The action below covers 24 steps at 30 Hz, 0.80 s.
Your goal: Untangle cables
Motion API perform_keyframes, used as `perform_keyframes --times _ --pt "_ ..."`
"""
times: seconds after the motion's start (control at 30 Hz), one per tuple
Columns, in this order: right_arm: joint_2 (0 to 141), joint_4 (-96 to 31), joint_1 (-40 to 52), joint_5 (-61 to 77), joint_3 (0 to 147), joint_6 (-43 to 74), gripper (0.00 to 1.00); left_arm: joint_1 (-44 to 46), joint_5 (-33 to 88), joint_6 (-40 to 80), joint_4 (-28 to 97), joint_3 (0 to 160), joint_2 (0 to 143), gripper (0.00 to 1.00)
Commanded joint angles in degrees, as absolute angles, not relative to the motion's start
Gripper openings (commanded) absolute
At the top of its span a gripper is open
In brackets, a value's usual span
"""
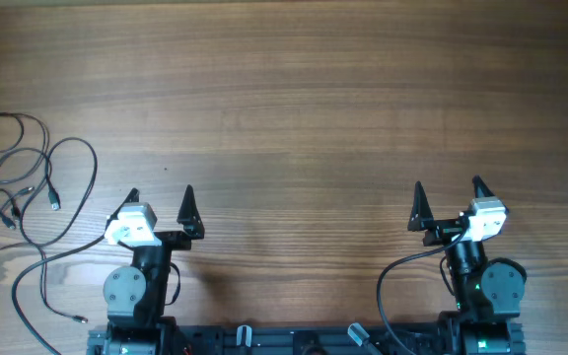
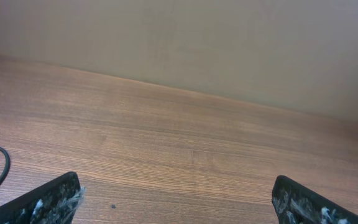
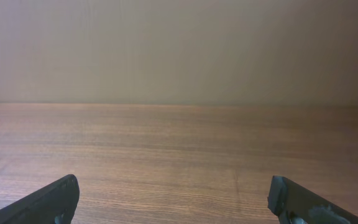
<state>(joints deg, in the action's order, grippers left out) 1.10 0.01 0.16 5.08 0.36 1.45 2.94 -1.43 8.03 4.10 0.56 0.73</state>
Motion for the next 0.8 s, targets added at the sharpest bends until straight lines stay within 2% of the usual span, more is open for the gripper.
perform_keyframes --times 0.0,0.43,0.57,0.77 --pt "0.2 0.3 -0.1 5.8 0.3 1.9 1.00 2.8 -1.0 7.8 4.2 0.4 0.3 1.00" --pt "0.2 0.3 -0.1 5.8 0.3 1.9 1.00 2.8 0.7 7.7 4.4 0.4 0.2 1.00" --pt "0.2 0.3 -0.1 5.8 0.3 1.9 1.00 2.8 8.9 -2.8 3.7 0.4 0.2 1.00" --pt "0.2 0.3 -0.1 5.8 0.3 1.9 1.00 2.8 9.0 -3.0 3.6 0.4 0.2 1.00"
